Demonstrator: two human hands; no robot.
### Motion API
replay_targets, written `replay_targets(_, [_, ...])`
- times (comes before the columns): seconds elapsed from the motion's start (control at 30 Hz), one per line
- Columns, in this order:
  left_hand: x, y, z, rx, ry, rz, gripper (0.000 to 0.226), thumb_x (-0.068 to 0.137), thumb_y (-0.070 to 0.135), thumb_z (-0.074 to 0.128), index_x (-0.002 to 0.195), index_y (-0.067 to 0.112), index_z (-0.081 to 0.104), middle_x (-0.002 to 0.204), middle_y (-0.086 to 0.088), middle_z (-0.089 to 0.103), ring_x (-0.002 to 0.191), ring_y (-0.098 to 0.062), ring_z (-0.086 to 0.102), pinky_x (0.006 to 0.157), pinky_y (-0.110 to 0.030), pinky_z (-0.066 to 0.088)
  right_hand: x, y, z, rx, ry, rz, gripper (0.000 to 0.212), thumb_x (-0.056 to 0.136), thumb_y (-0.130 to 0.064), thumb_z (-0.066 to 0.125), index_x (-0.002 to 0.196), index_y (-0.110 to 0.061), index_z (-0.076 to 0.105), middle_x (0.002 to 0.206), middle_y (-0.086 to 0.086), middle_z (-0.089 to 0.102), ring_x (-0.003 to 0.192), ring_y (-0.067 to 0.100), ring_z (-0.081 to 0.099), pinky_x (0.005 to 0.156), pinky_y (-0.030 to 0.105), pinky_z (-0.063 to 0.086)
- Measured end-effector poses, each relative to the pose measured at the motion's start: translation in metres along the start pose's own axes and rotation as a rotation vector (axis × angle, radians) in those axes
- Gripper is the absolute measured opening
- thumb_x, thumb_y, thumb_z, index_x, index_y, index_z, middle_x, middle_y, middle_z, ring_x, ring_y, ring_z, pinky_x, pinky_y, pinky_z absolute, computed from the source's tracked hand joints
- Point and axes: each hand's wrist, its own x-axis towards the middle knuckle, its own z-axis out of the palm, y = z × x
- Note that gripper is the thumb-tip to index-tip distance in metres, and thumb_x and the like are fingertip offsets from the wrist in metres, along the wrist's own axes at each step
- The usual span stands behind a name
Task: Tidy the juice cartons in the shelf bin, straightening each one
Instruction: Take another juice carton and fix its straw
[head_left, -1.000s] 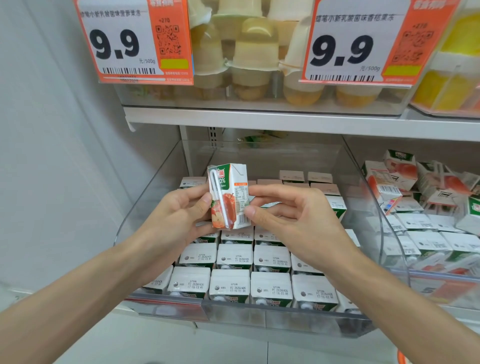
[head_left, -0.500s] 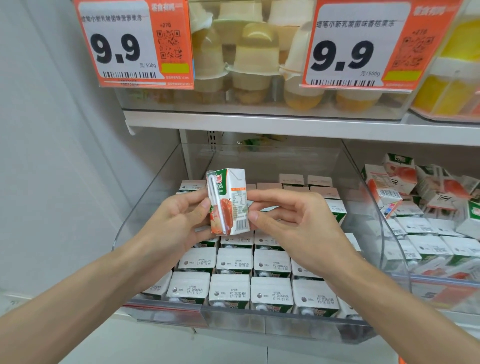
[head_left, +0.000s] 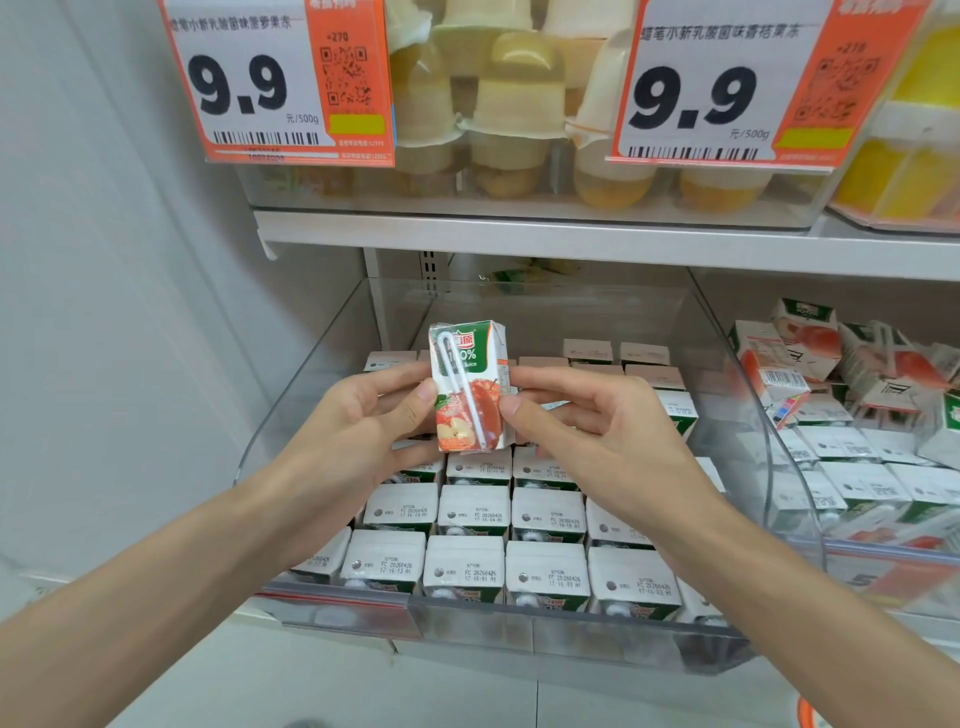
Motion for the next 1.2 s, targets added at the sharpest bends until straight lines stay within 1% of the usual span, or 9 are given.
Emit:
replay_targets(0.13, [0.0,0.001,0.001,-0.003,0.005,0.013,0.036,0.106,0.017,0.056,0.142,0.015,0.062,0.125,-0.009,0.077,0.118,-0.027,0.074,0.103,-0.035,0.058,0.0,0.002,0.0,-0.032,-0.012,-0.009,0.023,0.093,-0.036,0.078,0.112,-0.047,0.072,0.105,-0.015,0.078,0.093,-0.001,0.074,0.091,0.028,0.062])
replay_targets(0.37, [-0.002,0.003,0.002,0.004,-0.003,-0.001,0.036,0.107,0.016,0.054,0.142,0.014,0.062,0.124,-0.008,0.078,0.118,-0.025,0.074,0.102,-0.034,0.058,0.001,0.002,-0.001,-0.03,0.017,0.005,0.033,0.086,-0.037,0.082,0.119,-0.037,0.075,0.104,-0.013,0.079,0.092,0.003,0.076,0.086,0.027,0.064])
replay_targets(0.5, [-0.002,0.004,0.003,-0.017,0.047,0.013,0.039,0.097,0.02,0.067,0.135,0.012,0.065,0.124,-0.008,0.077,0.114,-0.027,0.076,0.094,-0.035,0.063,0.002,0.004,-0.001,0.031,0.041,0.054,0.017,0.092,-0.025,0.08,0.109,-0.027,0.076,0.103,-0.015,0.08,0.091,0.005,0.078,0.083,0.025,0.063])
replay_targets(0.6, [-0.003,0.003,0.005,0.039,0.071,0.056,0.047,0.085,0.026,0.078,0.128,0.011,0.067,0.126,-0.007,0.075,0.111,-0.029,0.076,0.094,-0.042,0.063,0.001,0.0,-0.001,0.139,-0.088,0.135,0.017,0.098,-0.014,0.074,0.111,-0.025,0.077,0.111,-0.012,0.079,0.094,0.009,0.079,0.084,0.023,0.063])
replay_targets(0.77, [-0.009,0.005,0.013,0.106,0.029,0.077,0.055,0.082,0.031,0.079,0.13,0.009,0.064,0.126,0.001,0.077,0.116,-0.02,0.075,0.11,-0.046,0.051,-0.003,-0.001,0.002,-0.042,-0.201,0.058,0.041,0.089,-0.031,0.083,0.127,-0.041,0.07,0.116,-0.028,0.073,0.109,-0.008,0.068,0.091,0.017,0.054])
replay_targets(0.87, [-0.011,0.007,0.015,0.113,0.021,0.078,0.058,0.081,0.027,0.08,0.128,0.001,0.059,0.122,0.001,0.078,0.108,-0.021,0.078,0.108,-0.045,0.054,-0.002,-0.001,0.002,-0.099,-0.19,0.031,0.046,0.089,-0.029,0.084,0.132,-0.039,0.07,0.115,-0.025,0.075,0.11,-0.006,0.068,0.097,0.016,0.053])
replay_targets(0.97, [-0.011,0.009,0.012,0.128,0.016,0.08,0.047,0.088,0.024,0.076,0.124,0.001,0.058,0.126,0.001,0.077,0.109,-0.025,0.078,0.108,-0.046,0.055,-0.001,0.002,-0.001,-0.01,-0.166,0.06,0.047,0.092,-0.024,0.082,0.135,-0.038,0.069,0.12,-0.021,0.076,0.115,-0.002,0.069,0.104,0.025,0.052])
replay_targets(1.07, [-0.01,0.009,0.01,0.113,0.024,0.063,0.035,0.093,0.019,0.073,0.125,0.011,0.062,0.128,-0.001,0.076,0.11,-0.03,0.077,0.11,-0.048,0.053,0.0,0.003,-0.004,0.064,-0.114,0.095,0.045,0.092,-0.038,0.078,0.136,-0.043,0.066,0.12,-0.017,0.077,0.111,-0.001,0.072,0.099,0.028,0.053])
replay_targets(1.2, [-0.009,0.008,0.009,0.089,0.041,0.029,0.037,0.092,0.012,0.074,0.128,0.021,0.067,0.125,-0.007,0.077,0.101,-0.033,0.079,0.095,-0.038,0.063,0.001,0.001,-0.003,0.124,-0.083,0.107,0.04,0.096,-0.047,0.069,0.134,-0.036,0.067,0.108,-0.011,0.081,0.102,0.006,0.076,0.094,0.029,0.057])
